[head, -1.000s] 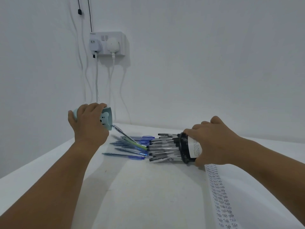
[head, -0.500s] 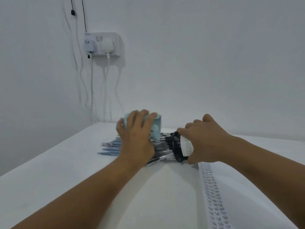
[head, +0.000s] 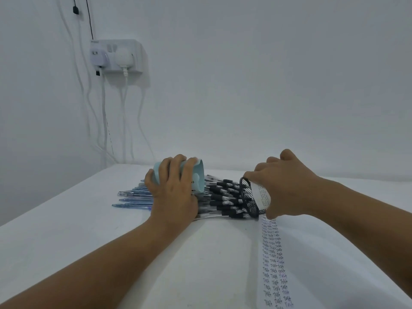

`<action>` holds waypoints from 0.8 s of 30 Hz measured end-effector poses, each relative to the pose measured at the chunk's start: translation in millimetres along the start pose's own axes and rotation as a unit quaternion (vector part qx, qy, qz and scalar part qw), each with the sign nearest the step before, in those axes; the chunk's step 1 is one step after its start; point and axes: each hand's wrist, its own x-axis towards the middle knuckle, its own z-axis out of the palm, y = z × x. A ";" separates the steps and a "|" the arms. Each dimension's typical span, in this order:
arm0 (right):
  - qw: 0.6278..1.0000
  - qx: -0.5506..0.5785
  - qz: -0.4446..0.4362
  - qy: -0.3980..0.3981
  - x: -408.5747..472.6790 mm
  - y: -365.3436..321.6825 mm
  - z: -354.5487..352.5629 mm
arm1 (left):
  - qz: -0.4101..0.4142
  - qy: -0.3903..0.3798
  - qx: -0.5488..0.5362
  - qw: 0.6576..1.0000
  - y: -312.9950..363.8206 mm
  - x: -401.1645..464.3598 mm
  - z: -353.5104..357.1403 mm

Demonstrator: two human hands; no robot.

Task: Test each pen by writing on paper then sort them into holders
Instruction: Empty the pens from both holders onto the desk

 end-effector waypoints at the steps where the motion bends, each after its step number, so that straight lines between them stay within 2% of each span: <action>1: 1.000 0.000 0.004 0.002 -2.2 2.9 1.9 | -0.001 0.003 -0.002 1.000 -0.3 0.4 0.1; 5: 0.998 0.046 0.025 0.022 -11.6 16.2 11.8 | -0.027 -0.016 -0.021 0.999 -1.6 4.3 -1.7; 9: 0.971 0.222 0.068 0.048 -27.2 35.9 25.8 | -0.060 -0.027 -0.066 0.996 -4.6 14.9 -3.7; 11: 0.924 0.351 0.122 0.092 -34.2 46.8 39.9 | -0.066 -0.025 -0.100 0.992 -1.4 24.1 -4.5; 14: 0.811 0.523 0.201 0.169 -40.0 64.5 68.4 | -0.085 -0.028 -0.196 0.977 15.7 41.0 -3.4; 18: 0.682 0.649 0.243 0.234 -44.0 88.6 97.6 | -0.098 -0.051 -0.395 0.912 54.8 58.6 4.7; 21: 0.621 0.685 0.272 0.268 -47.4 104.2 116.6 | -0.124 -0.115 -0.484 0.858 95.2 68.1 16.7; 24: 0.595 0.691 0.289 0.291 -52.3 112.7 135.1 | -0.164 -0.175 -0.541 0.806 132.5 79.1 36.0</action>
